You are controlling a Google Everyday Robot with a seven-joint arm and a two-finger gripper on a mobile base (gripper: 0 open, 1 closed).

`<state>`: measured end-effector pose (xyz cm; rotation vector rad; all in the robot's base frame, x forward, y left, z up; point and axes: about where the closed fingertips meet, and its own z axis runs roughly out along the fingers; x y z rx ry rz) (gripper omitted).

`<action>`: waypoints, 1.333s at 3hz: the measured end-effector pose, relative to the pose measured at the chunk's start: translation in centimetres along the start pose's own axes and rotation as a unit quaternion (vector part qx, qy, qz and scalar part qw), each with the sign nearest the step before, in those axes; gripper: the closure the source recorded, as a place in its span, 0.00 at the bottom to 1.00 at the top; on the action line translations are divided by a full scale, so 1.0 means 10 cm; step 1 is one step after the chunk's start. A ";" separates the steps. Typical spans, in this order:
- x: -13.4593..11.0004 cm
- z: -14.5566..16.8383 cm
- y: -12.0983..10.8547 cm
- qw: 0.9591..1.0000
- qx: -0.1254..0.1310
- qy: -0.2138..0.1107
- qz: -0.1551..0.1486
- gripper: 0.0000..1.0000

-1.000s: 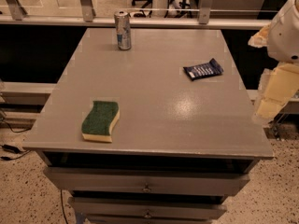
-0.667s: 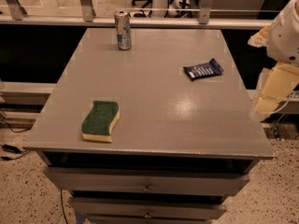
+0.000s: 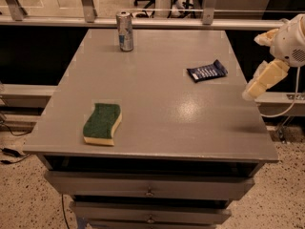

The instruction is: Pick rxbar blueberry

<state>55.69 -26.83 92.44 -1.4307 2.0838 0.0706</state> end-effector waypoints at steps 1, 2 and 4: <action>0.10 0.40 -0.48 0.996 -0.006 -0.065 0.063 0.00; 0.12 0.64 -0.73 0.989 -0.016 -0.106 0.104 0.00; 0.05 1.06 -0.93 0.972 -0.051 -0.164 0.159 0.00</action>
Offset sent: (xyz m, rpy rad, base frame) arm 0.1254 -0.0282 -0.0478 0.4128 0.0220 -0.1380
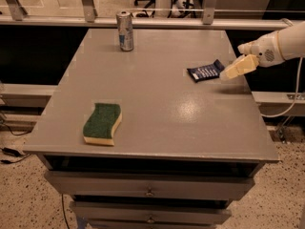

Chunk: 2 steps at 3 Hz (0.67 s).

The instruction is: Pick rxbar blueberry

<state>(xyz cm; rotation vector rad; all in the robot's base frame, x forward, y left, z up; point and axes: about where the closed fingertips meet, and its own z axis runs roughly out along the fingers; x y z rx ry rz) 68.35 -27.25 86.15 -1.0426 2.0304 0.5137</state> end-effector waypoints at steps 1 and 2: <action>0.01 0.15 0.03 1.000 -0.018 -0.008 0.010 0.00; 0.04 0.25 0.08 0.999 -0.035 -0.017 0.022 0.15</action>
Offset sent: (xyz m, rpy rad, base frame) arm 0.0003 0.0219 -0.0231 0.1161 0.0637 0.0331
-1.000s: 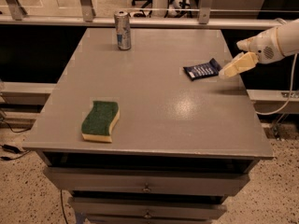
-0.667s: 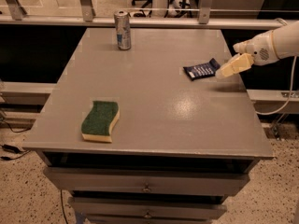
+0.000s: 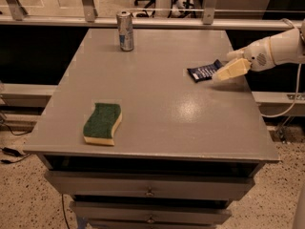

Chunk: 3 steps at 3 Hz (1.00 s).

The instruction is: Pick rxbar blueberry

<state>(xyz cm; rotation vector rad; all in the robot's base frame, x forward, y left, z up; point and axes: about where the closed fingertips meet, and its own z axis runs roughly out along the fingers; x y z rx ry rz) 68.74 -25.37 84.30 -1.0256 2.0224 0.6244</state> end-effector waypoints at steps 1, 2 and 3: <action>0.00 0.06 0.06 1.000 -0.015 -0.008 0.008 0.38; -0.02 0.10 0.14 0.999 -0.029 -0.015 0.011 0.62; -0.05 0.10 0.19 0.999 -0.037 -0.021 0.010 0.85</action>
Offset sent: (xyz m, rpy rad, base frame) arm -0.0149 0.0182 0.0024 0.0864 0.0258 0.0441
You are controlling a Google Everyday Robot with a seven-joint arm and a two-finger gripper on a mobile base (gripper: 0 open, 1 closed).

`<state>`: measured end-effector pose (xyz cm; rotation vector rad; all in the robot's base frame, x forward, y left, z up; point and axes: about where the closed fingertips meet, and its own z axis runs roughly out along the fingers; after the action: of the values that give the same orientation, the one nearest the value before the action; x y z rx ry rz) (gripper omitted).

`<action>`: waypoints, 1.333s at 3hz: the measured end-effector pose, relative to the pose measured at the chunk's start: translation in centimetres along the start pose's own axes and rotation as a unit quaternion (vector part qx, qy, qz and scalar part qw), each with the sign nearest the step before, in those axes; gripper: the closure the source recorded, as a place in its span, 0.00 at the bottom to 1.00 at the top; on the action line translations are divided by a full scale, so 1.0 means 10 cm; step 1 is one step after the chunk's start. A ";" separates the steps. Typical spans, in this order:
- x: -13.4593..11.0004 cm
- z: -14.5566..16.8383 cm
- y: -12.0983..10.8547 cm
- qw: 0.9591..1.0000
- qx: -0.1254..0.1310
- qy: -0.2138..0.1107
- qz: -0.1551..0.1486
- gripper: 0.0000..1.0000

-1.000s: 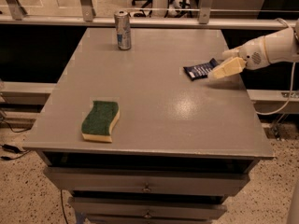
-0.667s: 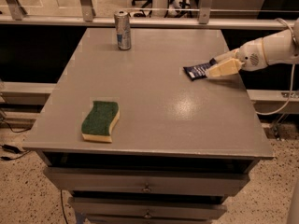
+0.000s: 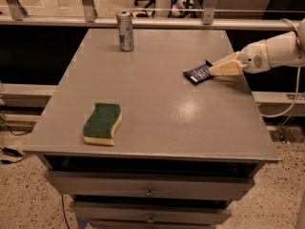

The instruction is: Pick rxbar blueberry

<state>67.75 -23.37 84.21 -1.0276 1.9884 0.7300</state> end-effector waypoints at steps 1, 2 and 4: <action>-0.07 -0.02 0.06 1.000 -0.006 -0.008 -0.008 1.00; -0.17 -0.04 0.13 1.000 -0.013 -0.018 -0.019 1.00; -0.77 -0.20 0.47 0.994 -0.031 -0.055 -0.084 1.00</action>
Offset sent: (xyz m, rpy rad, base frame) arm -0.0121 0.0105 0.0347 0.0377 -0.0682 0.0528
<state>65.99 -19.34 92.34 -1.1506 1.7713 0.7432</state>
